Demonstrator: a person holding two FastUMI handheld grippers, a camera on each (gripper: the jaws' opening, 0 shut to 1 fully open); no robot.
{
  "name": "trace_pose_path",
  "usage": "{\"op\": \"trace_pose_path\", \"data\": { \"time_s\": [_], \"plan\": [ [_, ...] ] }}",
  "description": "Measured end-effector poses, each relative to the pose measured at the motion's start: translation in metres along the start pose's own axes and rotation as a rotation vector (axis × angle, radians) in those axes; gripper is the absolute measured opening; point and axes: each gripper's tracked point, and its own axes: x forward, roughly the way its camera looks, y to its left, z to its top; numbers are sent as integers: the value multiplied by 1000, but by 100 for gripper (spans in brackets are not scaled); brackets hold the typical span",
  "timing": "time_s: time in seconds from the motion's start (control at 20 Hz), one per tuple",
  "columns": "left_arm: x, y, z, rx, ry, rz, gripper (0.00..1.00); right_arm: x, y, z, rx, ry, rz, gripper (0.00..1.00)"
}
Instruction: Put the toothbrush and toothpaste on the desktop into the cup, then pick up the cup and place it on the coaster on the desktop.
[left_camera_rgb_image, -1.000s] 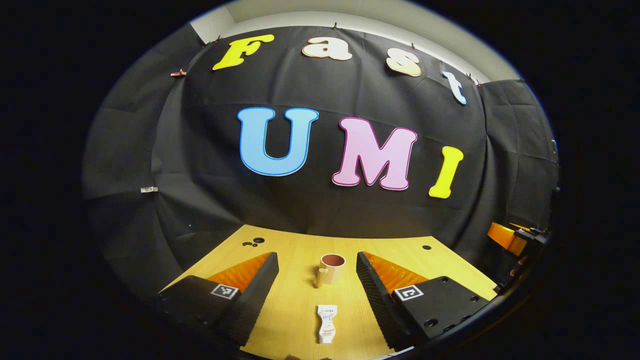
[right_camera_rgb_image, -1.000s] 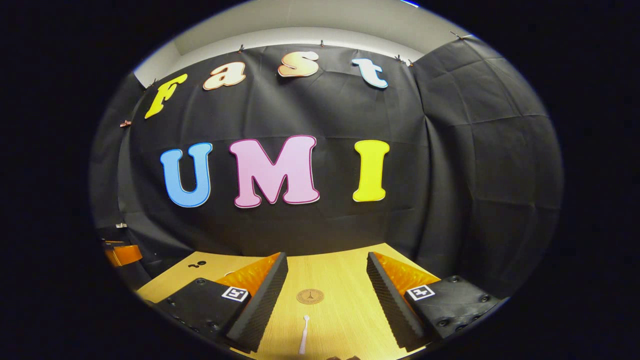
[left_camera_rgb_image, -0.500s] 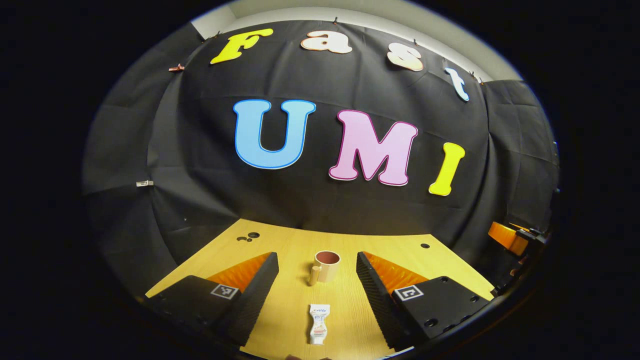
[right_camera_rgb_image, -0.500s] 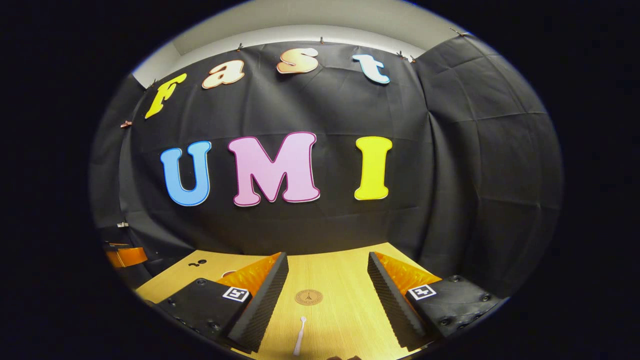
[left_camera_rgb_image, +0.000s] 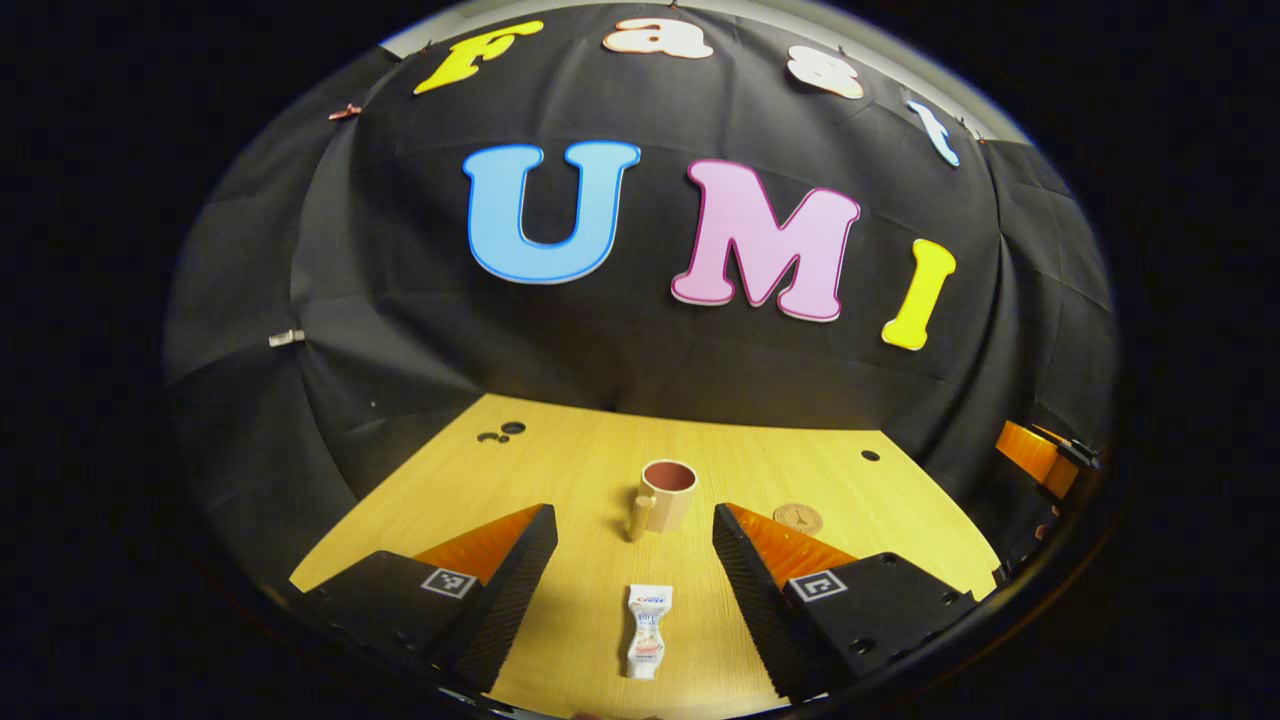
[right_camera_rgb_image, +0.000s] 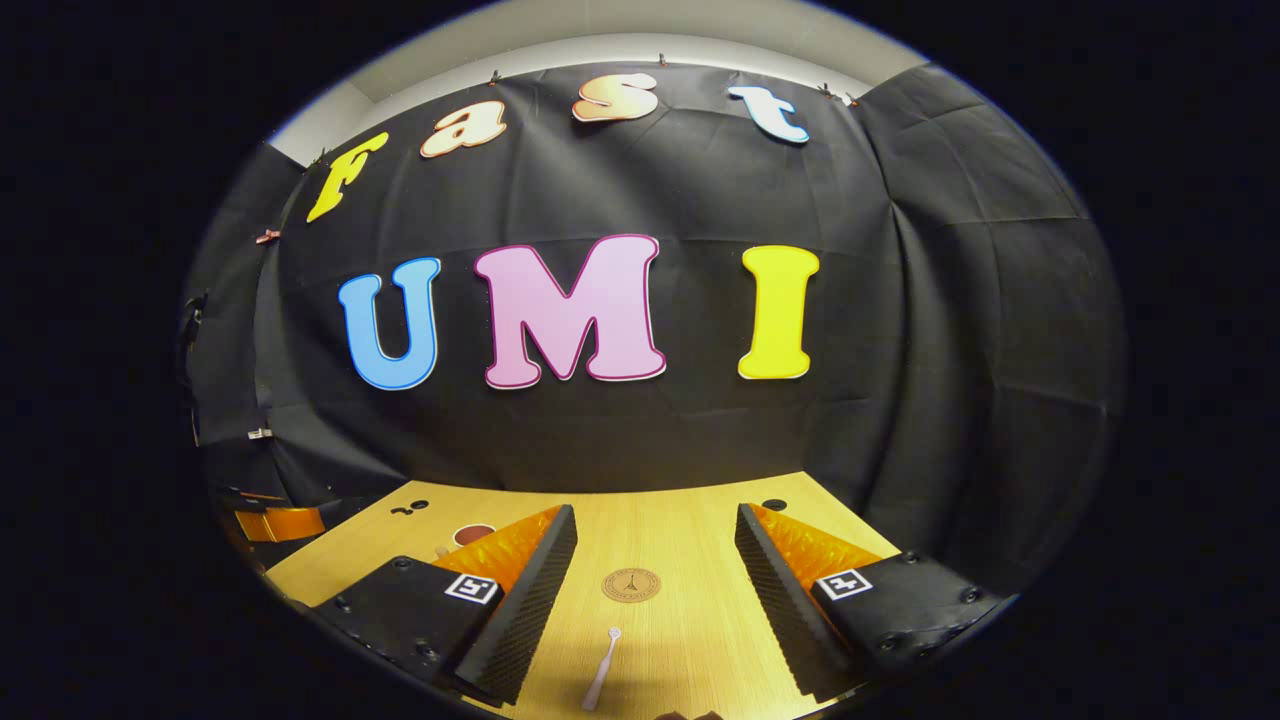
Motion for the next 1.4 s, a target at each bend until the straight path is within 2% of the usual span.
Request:
{"op": "trace_pose_path", "data": {
  "time_s": [0.5, 0.75, 0.95, 1.1, 1.3, 1.4],
  "plan": [
    [61, 1, -113, -5, 265, 60, 97, 49, 11, -48, -34, 119, 134, 98],
    [81, -2, -162, -40, 377, 108, 98, 66, 8, -75, -27, 192, 162, 98],
    [92, -4, -192, -2, 469, 127, 97, 71, 5, -95, -4, 237, 191, 99],
    [98, -7, -206, -3, 530, 134, 98, 73, -1, -104, 0, 252, 185, 99],
    [105, -10, -222, 18, 595, 118, 89, 69, -6, -113, 19, 283, 177, 99],
    [108, -5, -228, 25, 620, 135, 83, 65, -7, -119, 19, 300, 174, 98]
  ]
}}
